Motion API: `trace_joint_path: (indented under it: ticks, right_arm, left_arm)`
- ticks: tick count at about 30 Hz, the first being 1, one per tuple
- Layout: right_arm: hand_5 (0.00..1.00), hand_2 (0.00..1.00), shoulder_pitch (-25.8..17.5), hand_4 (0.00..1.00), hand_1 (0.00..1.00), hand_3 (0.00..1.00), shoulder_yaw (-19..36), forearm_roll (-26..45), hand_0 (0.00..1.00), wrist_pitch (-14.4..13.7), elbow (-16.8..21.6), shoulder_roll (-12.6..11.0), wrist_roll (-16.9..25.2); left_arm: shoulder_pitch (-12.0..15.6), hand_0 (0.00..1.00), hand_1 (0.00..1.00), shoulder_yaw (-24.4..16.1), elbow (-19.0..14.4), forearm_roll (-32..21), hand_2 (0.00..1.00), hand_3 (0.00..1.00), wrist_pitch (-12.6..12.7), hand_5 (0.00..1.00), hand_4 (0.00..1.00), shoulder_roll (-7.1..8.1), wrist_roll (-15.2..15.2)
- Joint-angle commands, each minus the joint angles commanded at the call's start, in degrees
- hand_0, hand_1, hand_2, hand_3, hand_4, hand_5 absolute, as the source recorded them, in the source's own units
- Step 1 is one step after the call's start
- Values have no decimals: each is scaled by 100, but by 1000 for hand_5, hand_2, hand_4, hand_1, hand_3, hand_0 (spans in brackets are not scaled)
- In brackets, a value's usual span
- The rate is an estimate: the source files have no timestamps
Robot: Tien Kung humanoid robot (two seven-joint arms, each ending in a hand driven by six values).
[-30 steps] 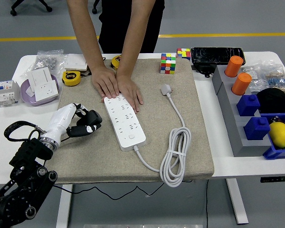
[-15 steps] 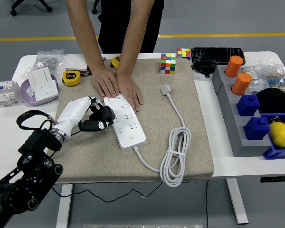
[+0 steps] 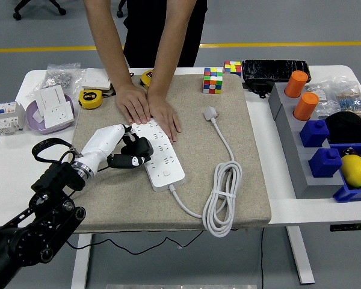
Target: Pick up the plug,place it near the board,insert it into the board,press the button
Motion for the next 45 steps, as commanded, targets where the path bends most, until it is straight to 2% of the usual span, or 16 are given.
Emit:
trace_joint_path:
  ticks: [12, 32, 33, 38, 39, 44, 45]
  right_arm:
    - [680, 719, 8, 998, 727, 721, 28, -22, 879, 3, 0, -2, -4]
    - [680, 719, 13, 998, 729, 721, 41, -25, 879, 2, 0, -7, 1]
    - [679, 718, 14, 998, 728, 720, 50, -33, 878, 2, 0, -9, -1]
    - [679, 718, 12, 998, 728, 720, 61, -46, 878, 3, 0, -15, 0]
    - [680, 719, 11, 998, 728, 720, 59, -45, 878, 4, 0, -14, 1]
    - [680, 719, 10, 998, 728, 720, 35, -29, 878, 4, 0, -12, 9]
    - [680, 719, 10, 998, 728, 721, 31, -26, 878, 4, 0, -12, 10]
  left_arm:
    - [-94, 673, 508, 2, 200, 112, 364, 291, 17, 210, 496, -25, -34]
    - [-132, 672, 516, 100, 266, 167, 365, 294, -38, 203, 501, -24, -5]
    - [-131, 680, 582, 92, 262, 146, 439, 359, -60, 198, 535, -25, -5]
    - [-120, 680, 582, 55, 244, 39, 439, 359, -153, 198, 535, -27, -7]
    - [-116, 753, 806, 49, 241, 21, 732, 547, -167, 298, 839, -27, -8]
    - [-97, 753, 806, 43, 233, -42, 732, 547, -258, 298, 839, -13, -6]
    - [-94, 806, 899, 44, 232, -47, 844, 814, -270, 410, 998, -12, -5]
